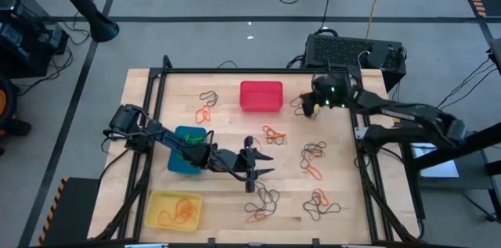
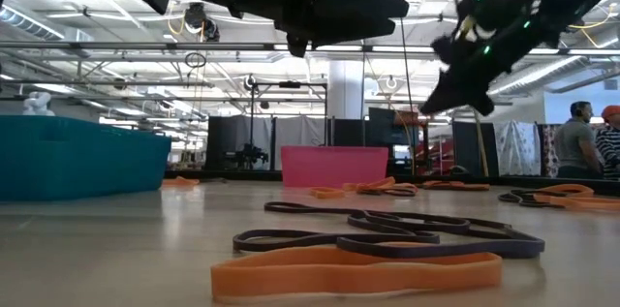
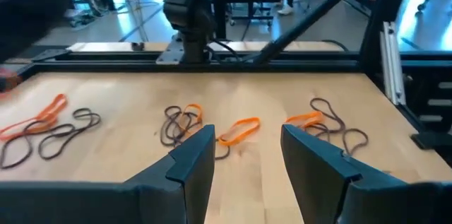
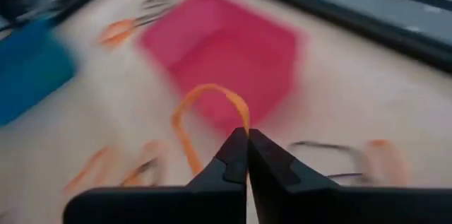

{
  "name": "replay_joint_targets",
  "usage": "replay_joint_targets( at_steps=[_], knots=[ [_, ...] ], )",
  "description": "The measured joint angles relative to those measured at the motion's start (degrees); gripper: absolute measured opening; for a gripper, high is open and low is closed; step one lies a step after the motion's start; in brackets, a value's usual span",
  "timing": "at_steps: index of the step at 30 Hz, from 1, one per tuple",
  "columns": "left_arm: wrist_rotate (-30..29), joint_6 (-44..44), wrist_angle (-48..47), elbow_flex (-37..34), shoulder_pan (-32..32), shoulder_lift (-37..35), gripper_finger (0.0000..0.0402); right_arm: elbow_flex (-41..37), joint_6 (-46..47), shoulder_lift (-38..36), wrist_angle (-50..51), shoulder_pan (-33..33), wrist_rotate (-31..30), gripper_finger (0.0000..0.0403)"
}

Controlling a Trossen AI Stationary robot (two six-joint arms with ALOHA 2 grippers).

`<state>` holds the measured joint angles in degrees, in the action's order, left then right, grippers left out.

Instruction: Sort rubber bands into baskets

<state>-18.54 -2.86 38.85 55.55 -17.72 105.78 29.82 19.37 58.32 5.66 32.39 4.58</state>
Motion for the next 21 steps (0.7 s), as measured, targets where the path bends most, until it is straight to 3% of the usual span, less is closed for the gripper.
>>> replay_joint_targets(
  at_steps=[5, 12, 16, 21],
  knots=[
    [-5.0, -7.5, 0.9, 0.0, 0.8, 0.0, 0.0171, 0.0, 2.7, -4.2, 2.2, -15.0, -1.2, 0.0],
    [-7.0, -19.5, 3.9, 0.0, 2.4, 2.5, 0.0171, 0.0, 8.4, -2.3, 1.8, -34.6, -16.1, 0.0],
    [-6.9, -24.9, 7.7, 0.5, 3.3, 7.3, 0.0171, 0.0, 11.0, 1.2, -0.9, -42.5, -22.4, 0.0],
    [-5.4, -25.1, 14.5, 0.6, 4.5, 11.0, 0.0171, 0.0, 12.5, 5.9, -6.7, -48.2, -22.8, 0.0]
  ],
)
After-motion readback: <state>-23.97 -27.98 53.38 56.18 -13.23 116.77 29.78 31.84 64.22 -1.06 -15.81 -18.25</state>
